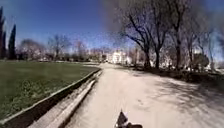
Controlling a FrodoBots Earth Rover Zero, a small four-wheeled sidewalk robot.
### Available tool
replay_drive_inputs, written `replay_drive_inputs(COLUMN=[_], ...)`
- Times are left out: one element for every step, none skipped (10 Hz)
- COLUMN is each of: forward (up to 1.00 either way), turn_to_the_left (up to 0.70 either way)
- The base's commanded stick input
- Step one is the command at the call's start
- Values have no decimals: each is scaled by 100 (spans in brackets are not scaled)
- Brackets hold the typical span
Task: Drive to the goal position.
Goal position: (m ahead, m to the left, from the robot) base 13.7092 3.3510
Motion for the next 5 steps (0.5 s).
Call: replay_drive_inputs(forward=[95, 95, 95, 95, 95], turn_to_the_left=[5, 22, 19, 10, 0])
